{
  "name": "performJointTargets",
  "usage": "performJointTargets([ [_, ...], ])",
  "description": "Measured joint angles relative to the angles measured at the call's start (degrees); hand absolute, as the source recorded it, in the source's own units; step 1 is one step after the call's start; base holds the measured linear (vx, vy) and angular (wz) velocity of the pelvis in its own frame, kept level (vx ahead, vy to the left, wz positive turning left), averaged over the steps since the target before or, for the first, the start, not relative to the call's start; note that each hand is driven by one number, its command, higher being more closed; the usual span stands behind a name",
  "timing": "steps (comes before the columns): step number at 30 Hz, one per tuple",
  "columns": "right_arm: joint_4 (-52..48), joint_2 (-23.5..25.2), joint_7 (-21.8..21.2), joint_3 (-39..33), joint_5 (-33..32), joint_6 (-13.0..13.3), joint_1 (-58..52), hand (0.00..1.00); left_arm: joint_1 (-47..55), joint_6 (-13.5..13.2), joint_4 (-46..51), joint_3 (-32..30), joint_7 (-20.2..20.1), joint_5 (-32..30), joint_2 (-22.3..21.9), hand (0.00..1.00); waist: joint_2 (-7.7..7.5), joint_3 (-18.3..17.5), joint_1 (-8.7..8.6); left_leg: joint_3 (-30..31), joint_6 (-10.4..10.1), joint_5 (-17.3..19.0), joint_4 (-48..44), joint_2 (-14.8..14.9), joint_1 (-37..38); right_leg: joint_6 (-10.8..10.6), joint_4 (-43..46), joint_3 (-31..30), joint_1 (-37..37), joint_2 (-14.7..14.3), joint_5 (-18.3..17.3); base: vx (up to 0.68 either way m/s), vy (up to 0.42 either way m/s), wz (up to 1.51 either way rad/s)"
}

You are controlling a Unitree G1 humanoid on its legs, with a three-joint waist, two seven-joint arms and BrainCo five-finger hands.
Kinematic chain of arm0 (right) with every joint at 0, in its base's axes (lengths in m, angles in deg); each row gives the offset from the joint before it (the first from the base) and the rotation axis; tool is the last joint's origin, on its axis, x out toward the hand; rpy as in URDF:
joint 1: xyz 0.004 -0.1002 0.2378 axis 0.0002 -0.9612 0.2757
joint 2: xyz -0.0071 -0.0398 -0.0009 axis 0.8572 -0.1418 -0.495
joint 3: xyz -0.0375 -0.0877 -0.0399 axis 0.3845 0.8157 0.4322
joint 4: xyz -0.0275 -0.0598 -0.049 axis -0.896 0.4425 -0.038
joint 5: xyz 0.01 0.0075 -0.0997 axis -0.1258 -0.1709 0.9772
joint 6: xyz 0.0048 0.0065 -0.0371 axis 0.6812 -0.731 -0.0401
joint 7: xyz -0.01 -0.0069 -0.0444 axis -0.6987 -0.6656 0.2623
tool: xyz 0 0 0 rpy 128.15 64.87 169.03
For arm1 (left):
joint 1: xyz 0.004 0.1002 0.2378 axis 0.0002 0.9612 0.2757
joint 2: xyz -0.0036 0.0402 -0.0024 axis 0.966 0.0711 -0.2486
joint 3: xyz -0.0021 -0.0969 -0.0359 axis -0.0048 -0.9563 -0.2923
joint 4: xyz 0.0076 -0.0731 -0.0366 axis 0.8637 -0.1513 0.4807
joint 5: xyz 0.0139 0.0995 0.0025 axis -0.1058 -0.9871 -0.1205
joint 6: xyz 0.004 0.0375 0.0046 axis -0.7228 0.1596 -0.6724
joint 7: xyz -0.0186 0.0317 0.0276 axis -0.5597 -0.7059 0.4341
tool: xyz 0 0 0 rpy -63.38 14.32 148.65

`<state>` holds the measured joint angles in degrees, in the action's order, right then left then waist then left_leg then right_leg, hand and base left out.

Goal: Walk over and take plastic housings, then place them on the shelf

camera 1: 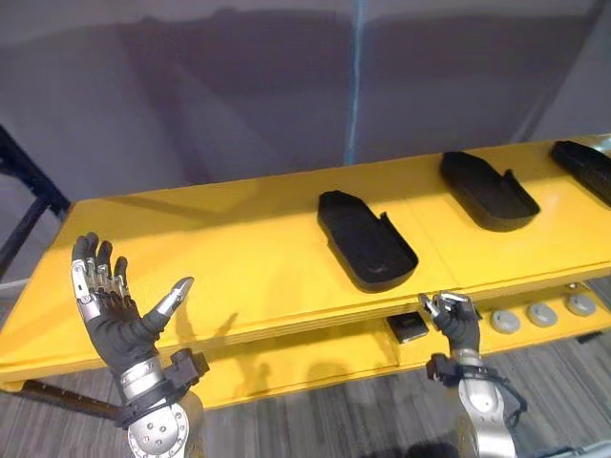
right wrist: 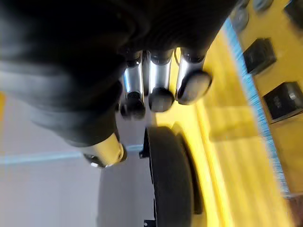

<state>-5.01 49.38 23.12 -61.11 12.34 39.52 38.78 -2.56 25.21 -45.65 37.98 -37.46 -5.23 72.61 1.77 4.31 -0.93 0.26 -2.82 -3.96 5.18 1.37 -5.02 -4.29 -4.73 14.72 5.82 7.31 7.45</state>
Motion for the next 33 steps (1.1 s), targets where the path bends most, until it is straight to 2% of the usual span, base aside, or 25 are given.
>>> performJointTargets([
  [3, 5.95, -2.69, 1.39, 0.04, 0.1, 0.08, 5.11, 1.0, 3.14, -0.47, 0.01, 0.65, -2.13, 4.01, 0.07, 0.0, -0.05, 0.04, 1.86, 1.09, 0.12, -0.39, 0.02, -0.32, -0.01, 0.0, 0.01, 0.79, -0.49, 0.3, 0.0, -0.03, 0.018, 0.23],
  [7, 10.22, -4.37, 1.97, 0.06, -0.08, 0.08, 8.52, 1.0, 4.6, -0.6, 0.11, 0.76, -3.48, 6.22, 0.22, 0.0, -0.48, 0.52, 2.37, 3.2, 0.12, -0.92, 0.06, -0.78, -0.74, -0.11, 0.17, 3.17, -0.99, 0.8, -0.08, -0.05, 0.013, 0.28],
  [10, 11.92, -4.62, 1.85, 0.25, -1.09, 0.08, 9.76, 1.0, 4.85, -0.6, 0.13, 0.34, -4.52, 7.46, 0.24, 0.0, -1.21, 1.15, 3.4, 3.4, 0.03, -0.95, 0.08, -0.95, -0.92, -0.12, 0.34, 3.3, -1.0, 0.98, -0.1, -0.05, 0.003, 0.06],
  [20, 16.47, -4.82, -0.59, 0.54, -4.17, 0.28, 14.88, 1.0, 4.13, -0.59, 0.32, -1.16, -6.73, 10.08, 0.23, 0.0, -2.32, 2.41, 3.48, 4.64, 0.48, -1.82, 0.05, -1.44, -1.38, -0.31, 0.43, 4.55, -0.93, 1.38, -0.26, 0.0, -0.002, 0.07],
  [25, 19.39, -5.05, -1.54, 3.95, -4.52, 0.76, 18.77, 1.0, 4.14, -0.58, 0.56, -0.84, -6.93, 10.87, 0.17, 0.0, -2.32, 3.41, 4.79, 4.7, 0.42, -1.88, 0.07, -1.41, -1.33, -0.26, 0.58, 4.59, -0.94, 1.37, -0.3, -0.01, -0.004, 0.0],
  [33, 23.97, -5.38, -1.97, 5.91, -5.1, 1.05, 23.79, 1.0, 4.25, -0.57, 0.66, -0.64, -7.98, 11.7, 0.14, 0.0, -2.39, 4.51, 5.62, 4.82, 0.48, -2.19, 0.09, -1.48, -1.4, -0.15, 1.13, 4.7, -0.73, 1.53, -0.38, -0.03, -0.01, 0.01],
])
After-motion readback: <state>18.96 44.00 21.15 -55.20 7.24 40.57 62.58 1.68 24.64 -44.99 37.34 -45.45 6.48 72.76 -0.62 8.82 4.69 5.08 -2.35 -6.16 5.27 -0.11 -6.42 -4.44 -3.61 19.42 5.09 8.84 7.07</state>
